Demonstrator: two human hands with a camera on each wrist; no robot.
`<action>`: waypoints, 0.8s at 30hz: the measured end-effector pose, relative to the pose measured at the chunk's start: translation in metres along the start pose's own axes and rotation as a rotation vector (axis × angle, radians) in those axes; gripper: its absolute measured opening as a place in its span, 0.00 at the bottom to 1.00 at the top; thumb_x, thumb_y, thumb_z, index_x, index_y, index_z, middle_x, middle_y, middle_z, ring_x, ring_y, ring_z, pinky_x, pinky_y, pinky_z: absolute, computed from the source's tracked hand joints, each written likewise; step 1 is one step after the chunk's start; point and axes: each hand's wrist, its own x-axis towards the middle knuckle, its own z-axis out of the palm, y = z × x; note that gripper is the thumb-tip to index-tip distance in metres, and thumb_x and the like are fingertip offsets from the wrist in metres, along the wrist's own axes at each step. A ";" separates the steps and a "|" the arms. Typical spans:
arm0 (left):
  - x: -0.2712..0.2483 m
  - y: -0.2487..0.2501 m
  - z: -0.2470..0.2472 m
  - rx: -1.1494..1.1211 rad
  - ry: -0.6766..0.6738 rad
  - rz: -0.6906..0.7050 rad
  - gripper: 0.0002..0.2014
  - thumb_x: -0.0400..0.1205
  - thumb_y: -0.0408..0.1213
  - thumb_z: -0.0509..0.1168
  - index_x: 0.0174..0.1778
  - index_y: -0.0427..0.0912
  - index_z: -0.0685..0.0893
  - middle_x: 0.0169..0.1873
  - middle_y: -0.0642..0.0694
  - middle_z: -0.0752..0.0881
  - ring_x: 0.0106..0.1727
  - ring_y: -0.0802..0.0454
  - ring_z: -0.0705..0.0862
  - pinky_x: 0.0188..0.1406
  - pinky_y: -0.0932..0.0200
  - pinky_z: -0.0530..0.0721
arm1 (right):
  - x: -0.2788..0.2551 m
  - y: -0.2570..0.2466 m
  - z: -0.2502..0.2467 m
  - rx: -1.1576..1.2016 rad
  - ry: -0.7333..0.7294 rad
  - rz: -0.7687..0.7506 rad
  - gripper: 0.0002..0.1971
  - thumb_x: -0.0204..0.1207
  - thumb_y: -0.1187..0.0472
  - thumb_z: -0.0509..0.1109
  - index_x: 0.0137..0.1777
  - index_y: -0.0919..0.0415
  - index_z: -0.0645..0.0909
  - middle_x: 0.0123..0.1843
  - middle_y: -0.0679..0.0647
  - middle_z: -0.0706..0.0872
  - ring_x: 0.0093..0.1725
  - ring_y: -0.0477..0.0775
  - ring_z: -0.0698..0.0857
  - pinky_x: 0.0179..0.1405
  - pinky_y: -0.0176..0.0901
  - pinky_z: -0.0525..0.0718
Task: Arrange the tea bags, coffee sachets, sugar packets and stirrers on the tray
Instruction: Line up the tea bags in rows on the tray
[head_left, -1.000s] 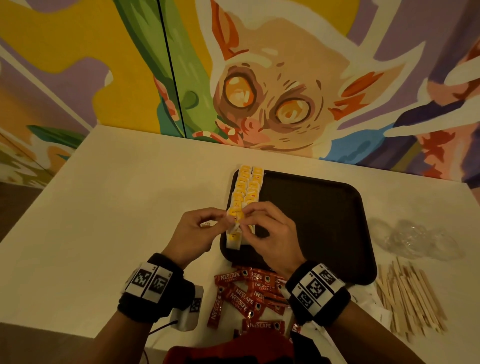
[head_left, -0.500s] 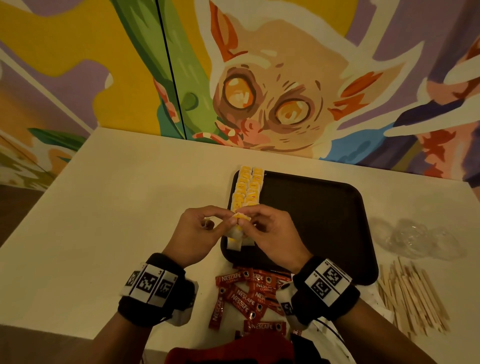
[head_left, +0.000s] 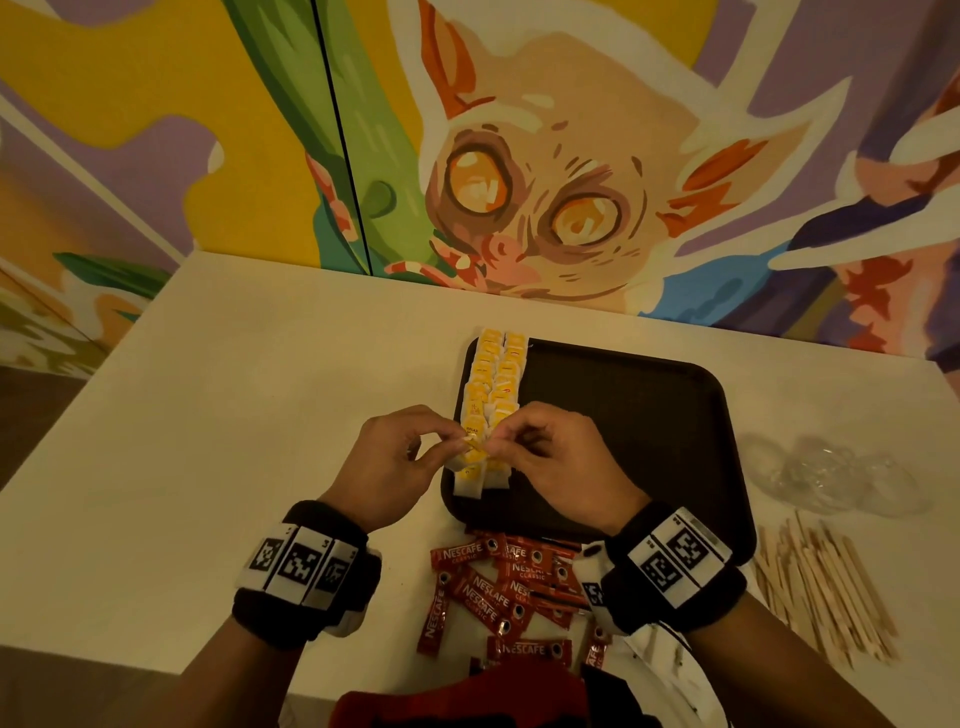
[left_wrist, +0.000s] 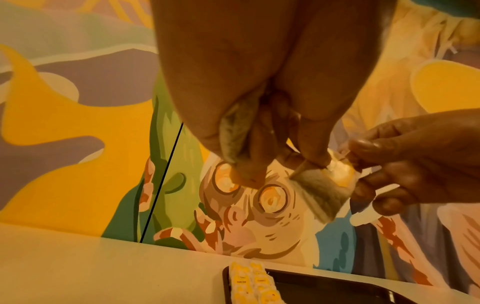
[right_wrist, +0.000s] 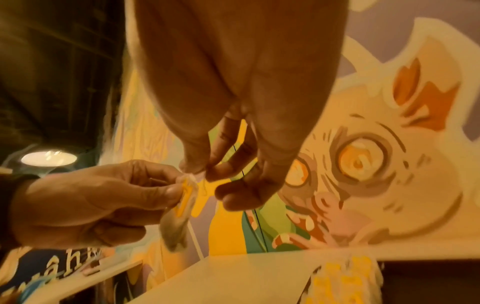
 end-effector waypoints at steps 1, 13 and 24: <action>0.000 0.001 0.000 0.001 -0.006 -0.003 0.03 0.79 0.38 0.72 0.43 0.51 0.90 0.41 0.59 0.89 0.31 0.44 0.80 0.29 0.59 0.75 | 0.000 -0.002 -0.002 -0.044 -0.014 -0.016 0.01 0.76 0.58 0.76 0.46 0.51 0.88 0.45 0.44 0.87 0.47 0.48 0.87 0.49 0.56 0.87; 0.001 0.015 0.001 -0.238 -0.079 0.035 0.05 0.78 0.37 0.72 0.46 0.45 0.92 0.42 0.54 0.91 0.33 0.43 0.83 0.35 0.50 0.82 | 0.008 -0.007 -0.004 0.182 0.026 -0.036 0.08 0.78 0.68 0.72 0.46 0.53 0.87 0.41 0.50 0.89 0.43 0.52 0.88 0.47 0.44 0.88; -0.003 0.019 0.012 -0.304 0.164 -0.063 0.03 0.78 0.34 0.72 0.44 0.43 0.91 0.41 0.54 0.91 0.41 0.53 0.87 0.38 0.47 0.81 | -0.003 0.010 0.012 0.341 0.018 0.040 0.11 0.81 0.73 0.66 0.56 0.61 0.87 0.51 0.60 0.91 0.44 0.64 0.89 0.47 0.56 0.90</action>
